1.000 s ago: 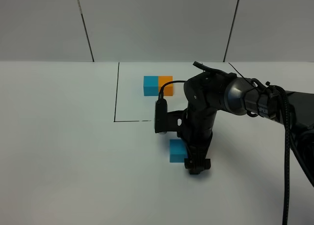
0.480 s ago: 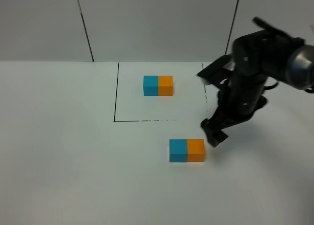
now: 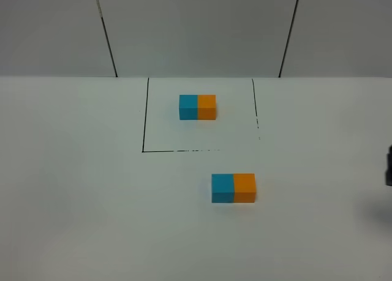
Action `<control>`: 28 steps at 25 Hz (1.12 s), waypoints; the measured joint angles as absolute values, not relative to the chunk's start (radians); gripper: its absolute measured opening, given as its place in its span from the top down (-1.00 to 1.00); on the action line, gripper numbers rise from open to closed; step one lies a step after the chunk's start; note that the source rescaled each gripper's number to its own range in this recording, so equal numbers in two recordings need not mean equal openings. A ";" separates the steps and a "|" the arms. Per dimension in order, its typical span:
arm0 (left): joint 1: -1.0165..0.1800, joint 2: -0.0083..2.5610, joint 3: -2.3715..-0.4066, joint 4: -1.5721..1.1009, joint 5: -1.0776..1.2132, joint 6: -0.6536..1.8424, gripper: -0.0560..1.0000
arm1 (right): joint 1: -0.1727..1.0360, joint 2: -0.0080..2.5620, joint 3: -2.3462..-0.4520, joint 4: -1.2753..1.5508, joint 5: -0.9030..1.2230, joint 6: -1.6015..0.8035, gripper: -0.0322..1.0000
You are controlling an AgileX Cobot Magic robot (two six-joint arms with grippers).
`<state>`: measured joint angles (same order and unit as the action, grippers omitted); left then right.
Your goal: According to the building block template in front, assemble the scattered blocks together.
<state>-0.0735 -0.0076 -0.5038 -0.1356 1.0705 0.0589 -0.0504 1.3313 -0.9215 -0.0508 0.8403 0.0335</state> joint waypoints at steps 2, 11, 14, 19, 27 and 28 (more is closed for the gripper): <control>-0.073 -0.008 -0.504 -0.136 1.070 0.059 -0.35 | -0.094 1.203 -0.849 -0.063 0.846 0.088 -1.00; -0.073 -0.008 -0.504 -0.136 1.070 0.059 -0.35 | -0.156 0.732 -0.652 -0.054 0.981 0.185 -1.00; -0.073 -0.008 -0.504 -0.136 1.070 0.059 -0.35 | -0.156 0.575 -0.609 -0.011 1.008 0.164 -1.00; -0.073 -0.008 -0.504 -0.136 1.070 0.059 -0.35 | -0.156 0.379 -0.582 0.040 1.073 0.114 -1.00; -0.073 -0.008 -0.504 -0.136 1.070 0.059 -0.35 | -0.060 0.139 -0.522 0.099 1.086 -0.010 -1.00; -0.073 -0.008 -0.504 -0.136 1.070 0.059 -0.35 | -0.051 0.116 -0.514 0.098 1.086 -0.015 -1.00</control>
<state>-0.0735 -0.0076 -0.5038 -0.1356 1.0705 0.0589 -0.0514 0.1162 -0.5141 0.0978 1.0855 -0.0151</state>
